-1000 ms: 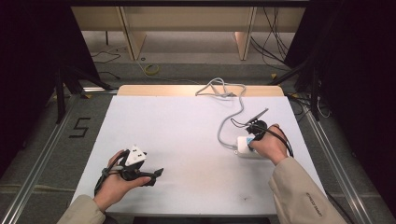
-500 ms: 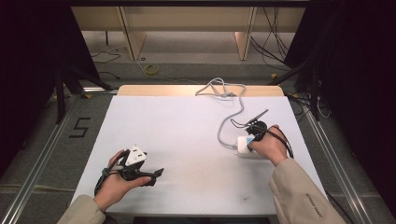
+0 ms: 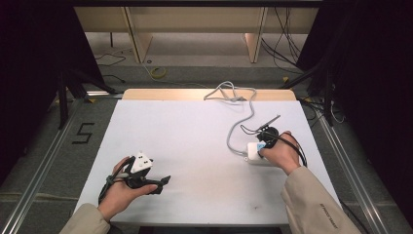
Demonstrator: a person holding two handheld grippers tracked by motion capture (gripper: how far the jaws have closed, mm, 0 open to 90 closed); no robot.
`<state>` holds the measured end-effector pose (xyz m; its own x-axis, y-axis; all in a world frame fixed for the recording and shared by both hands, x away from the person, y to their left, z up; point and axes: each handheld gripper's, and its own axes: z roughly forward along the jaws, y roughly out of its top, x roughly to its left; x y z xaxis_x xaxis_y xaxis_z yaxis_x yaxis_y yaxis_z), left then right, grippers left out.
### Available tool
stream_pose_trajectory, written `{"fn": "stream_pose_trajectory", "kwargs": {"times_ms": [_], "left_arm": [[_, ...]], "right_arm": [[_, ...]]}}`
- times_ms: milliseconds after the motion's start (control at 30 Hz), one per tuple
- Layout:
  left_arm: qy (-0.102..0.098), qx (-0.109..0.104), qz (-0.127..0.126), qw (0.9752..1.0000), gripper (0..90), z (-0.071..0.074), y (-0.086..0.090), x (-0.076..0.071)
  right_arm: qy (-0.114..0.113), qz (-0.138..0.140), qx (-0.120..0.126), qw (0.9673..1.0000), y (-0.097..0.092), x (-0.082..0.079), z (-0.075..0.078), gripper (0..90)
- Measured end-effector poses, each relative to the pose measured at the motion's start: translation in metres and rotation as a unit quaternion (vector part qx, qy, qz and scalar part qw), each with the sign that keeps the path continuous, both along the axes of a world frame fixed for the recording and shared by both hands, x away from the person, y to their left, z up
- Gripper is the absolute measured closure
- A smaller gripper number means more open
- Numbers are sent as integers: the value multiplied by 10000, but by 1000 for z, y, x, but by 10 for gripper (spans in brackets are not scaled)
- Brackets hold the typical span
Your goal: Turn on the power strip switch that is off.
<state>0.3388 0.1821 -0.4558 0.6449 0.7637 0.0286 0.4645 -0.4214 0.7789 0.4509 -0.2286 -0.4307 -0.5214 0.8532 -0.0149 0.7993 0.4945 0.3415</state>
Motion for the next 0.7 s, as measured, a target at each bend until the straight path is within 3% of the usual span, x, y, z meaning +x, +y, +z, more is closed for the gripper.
{"fn": "stream_pose_trajectory", "kwargs": {"times_ms": [400,700], "left_arm": [[11,-4,-3,10000,149,0,0,0],[23,-5,1,10000,149,0,-1,0]], "right_arm": [[20,-24,1,10000,-2,-1,2,900],[-91,-81,13,9999,-7,-1,3,900]]}}
